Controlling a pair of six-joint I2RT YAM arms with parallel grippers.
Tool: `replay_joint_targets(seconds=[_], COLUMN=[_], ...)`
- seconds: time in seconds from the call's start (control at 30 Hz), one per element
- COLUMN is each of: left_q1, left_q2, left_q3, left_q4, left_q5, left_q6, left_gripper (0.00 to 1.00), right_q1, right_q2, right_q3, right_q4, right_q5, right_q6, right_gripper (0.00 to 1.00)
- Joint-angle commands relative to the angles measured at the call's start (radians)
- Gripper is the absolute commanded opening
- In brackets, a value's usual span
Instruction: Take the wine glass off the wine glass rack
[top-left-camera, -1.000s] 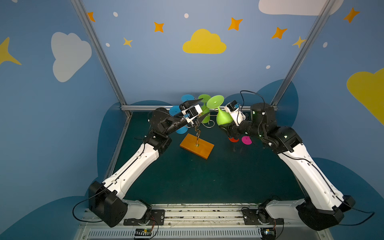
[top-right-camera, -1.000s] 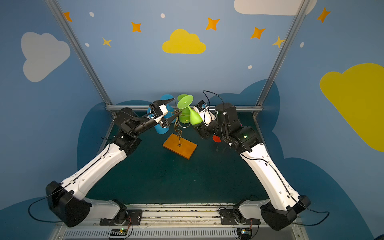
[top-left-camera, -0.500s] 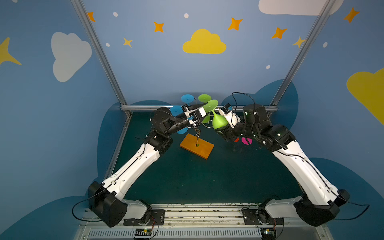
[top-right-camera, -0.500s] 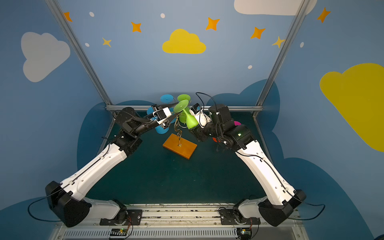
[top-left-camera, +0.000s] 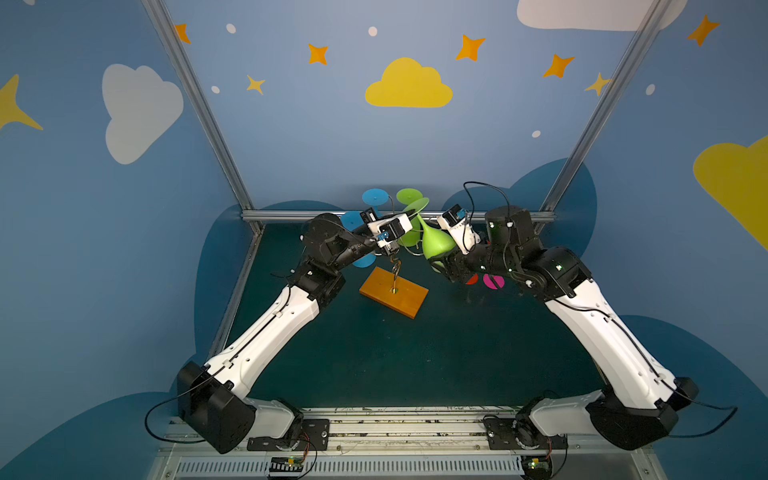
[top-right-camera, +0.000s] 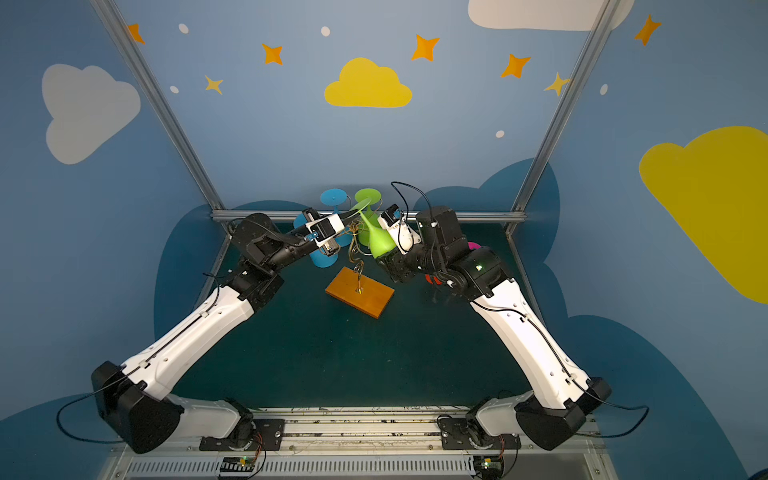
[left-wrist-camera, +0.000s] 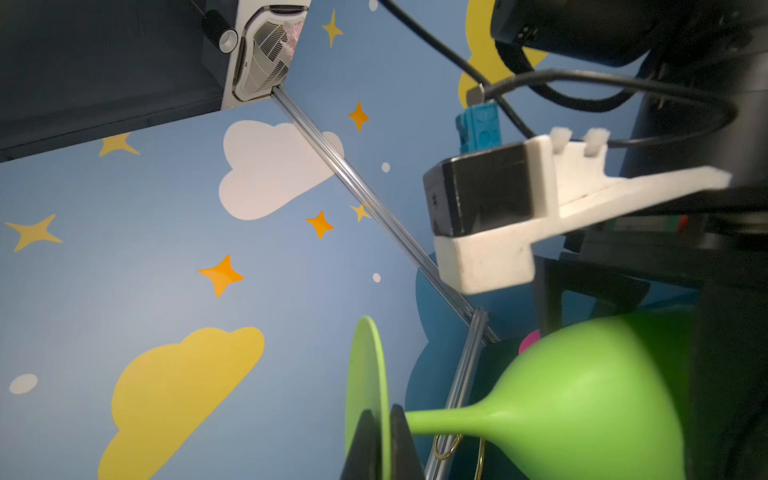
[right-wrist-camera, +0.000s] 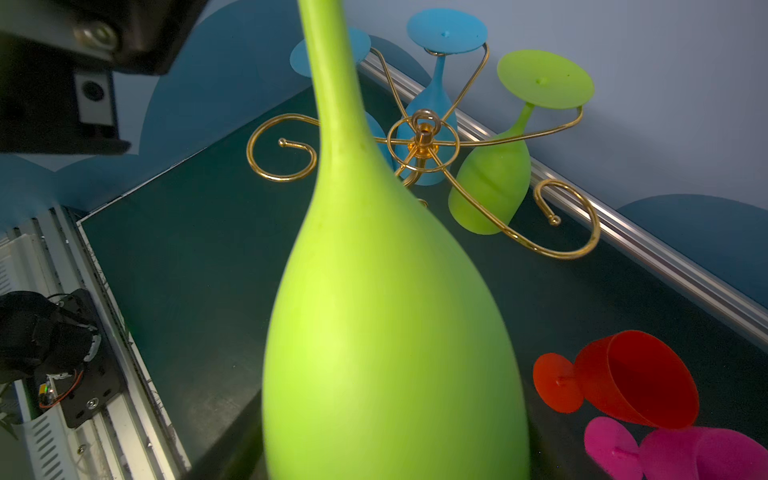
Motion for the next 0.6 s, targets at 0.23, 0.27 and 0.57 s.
replay_joint_targets(seconds=[0.23, 0.27, 0.57], left_q1=[0.001, 0.013, 0.139], left_q2=[0.017, 0.013, 0.004], left_q3=[0.028, 0.023, 0.003], left_q4=[0.006, 0.007, -0.005], left_q5=[-0.145, -0.151, -0.099], left_q6=[-0.146, -0.189, -0.582], left_gripper=[0.03, 0.03, 0.03], right_q1=[-0.014, -0.022, -0.129], right_q2=[-0.034, -0.043, -0.216], right_q3=[-0.025, -0.036, -0.204], right_q4=[0.206, 0.235, 0.517], right_q5=[-0.130, -0.147, -0.312], right_q6=[0.091, 0.104, 0.232], right_gripper=[0.82, 0.83, 0.84])
